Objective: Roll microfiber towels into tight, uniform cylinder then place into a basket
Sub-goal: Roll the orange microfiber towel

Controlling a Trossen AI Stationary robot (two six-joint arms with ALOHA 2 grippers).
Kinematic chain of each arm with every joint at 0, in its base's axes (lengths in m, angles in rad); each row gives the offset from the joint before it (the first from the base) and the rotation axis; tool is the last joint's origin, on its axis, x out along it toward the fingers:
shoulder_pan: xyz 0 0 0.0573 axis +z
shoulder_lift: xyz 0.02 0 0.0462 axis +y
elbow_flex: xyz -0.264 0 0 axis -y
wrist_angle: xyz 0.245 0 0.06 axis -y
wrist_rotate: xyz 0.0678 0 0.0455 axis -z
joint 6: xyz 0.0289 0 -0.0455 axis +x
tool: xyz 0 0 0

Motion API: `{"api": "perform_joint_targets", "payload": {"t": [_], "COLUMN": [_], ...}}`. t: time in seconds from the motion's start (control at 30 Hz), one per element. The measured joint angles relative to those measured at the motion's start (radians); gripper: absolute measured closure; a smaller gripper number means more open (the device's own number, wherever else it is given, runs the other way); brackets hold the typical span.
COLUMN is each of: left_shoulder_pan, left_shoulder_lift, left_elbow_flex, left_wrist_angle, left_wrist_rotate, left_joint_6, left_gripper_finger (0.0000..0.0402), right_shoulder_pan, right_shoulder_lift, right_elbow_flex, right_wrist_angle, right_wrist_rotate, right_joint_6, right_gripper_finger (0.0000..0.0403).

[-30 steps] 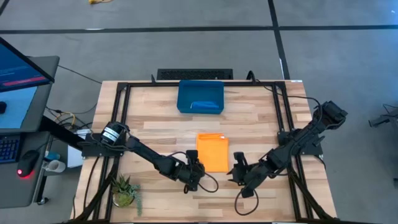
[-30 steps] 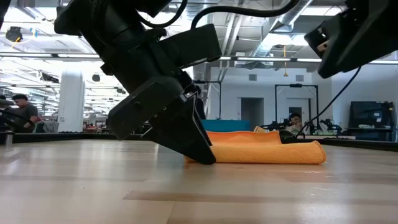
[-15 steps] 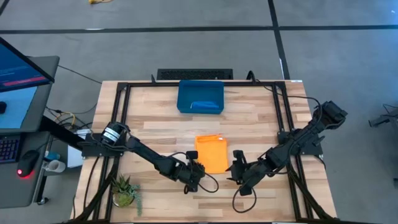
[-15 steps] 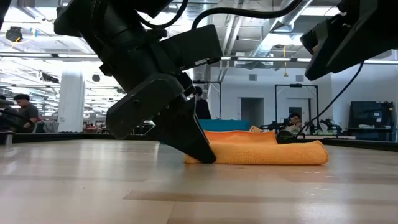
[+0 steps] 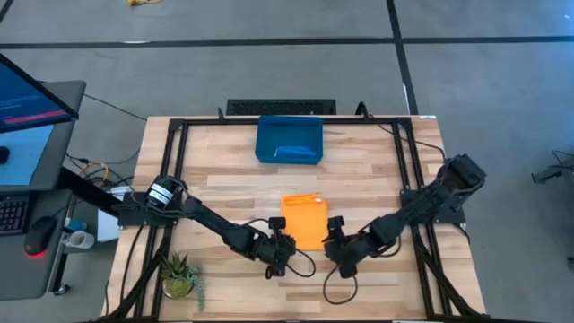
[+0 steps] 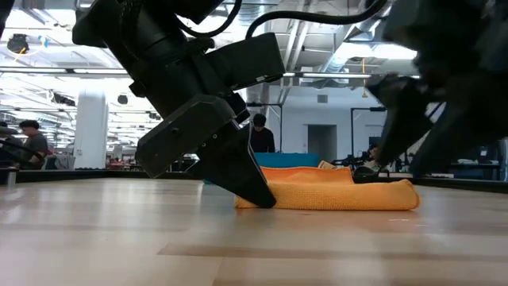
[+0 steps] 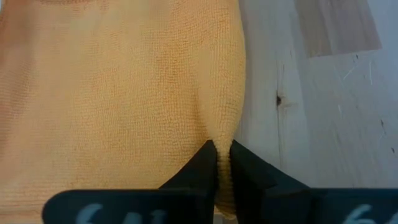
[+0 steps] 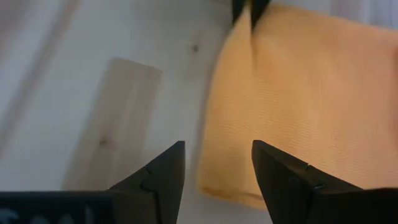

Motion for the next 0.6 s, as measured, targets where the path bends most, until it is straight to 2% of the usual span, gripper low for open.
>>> {"api": "perform_joint_targets", "payload": {"t": [0.23, 0.4, 0.5, 0.6], "left_shoulder_pan": [0.0, -0.001, 0.006, 0.011], "left_shoulder_lift": [0.0, 0.0, -0.016, -0.04], "left_elbow_flex": [0.0, 0.0, -0.001, -0.003], "left_wrist_angle": [-0.001, 0.0, -0.006, -0.01], "left_wrist_rotate": [0.001, 0.006, 0.054, 0.106], "left_joint_6": [0.0, -0.022, -0.071, -0.115], "left_gripper_finger": [0.0376, 0.0376, 0.0376, 0.038], "right_shoulder_pan": [-0.035, -0.05, -0.057, -0.07], "right_shoulder_lift": [0.114, 0.154, 0.158, 0.158], "right_elbow_flex": [0.036, 0.064, 0.067, 0.068], "right_wrist_angle": [-0.003, -0.029, -0.038, -0.052], "right_wrist_rotate": [-0.007, -0.063, -0.067, -0.088], "right_joint_6": [0.023, 0.049, 0.11, 0.135], "right_gripper_finger": [0.0195, 0.0196, 0.0209, 0.0241]}}
